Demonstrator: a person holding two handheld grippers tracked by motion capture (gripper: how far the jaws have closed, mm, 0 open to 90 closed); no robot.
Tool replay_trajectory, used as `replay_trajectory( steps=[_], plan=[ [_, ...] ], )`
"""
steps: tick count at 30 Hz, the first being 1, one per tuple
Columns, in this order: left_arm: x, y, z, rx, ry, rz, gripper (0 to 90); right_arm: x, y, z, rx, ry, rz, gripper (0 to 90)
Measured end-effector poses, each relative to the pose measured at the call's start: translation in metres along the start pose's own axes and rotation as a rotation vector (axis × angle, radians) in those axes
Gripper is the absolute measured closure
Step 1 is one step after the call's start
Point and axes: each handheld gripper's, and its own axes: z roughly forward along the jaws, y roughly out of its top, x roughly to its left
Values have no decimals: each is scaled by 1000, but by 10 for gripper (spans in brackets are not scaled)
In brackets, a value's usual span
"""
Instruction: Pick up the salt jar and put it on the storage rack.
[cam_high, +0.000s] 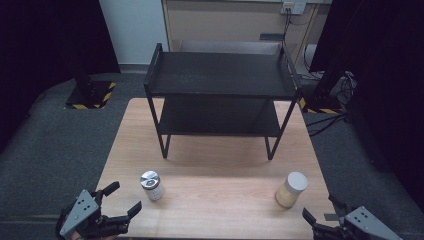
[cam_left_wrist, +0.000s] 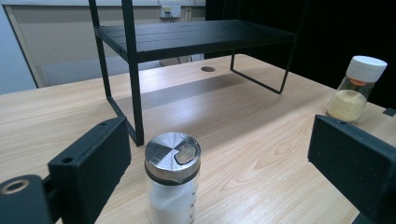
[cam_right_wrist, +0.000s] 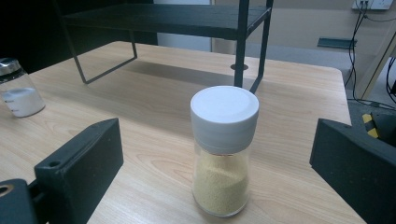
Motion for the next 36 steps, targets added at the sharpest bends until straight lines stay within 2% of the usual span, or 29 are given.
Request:
replay_trajectory(
  steps=[5,10,13,23,28,32,36],
  plan=[
    [-1,4,0,10,10,3,51,0,0,0,0,2,3,27],
    [1,11,3,22,-1,3,51,0,0,0,1,4,-1,27],
    [1,17,5,46,1,15,52,0,0,0,1,4,2,27],
    [12,37,21,169,3,22,52,-1,0,1,2,3,2,27],
    [18,45,37,238,5,12,54,-1,0,1,4,4,3,28],
    [24,48,50,270,2,-6,56,-1,0,1,3,2,7,28],
    [27,53,64,317,2,5,62,-2,0,1,2,2,9,28]
  ],
)
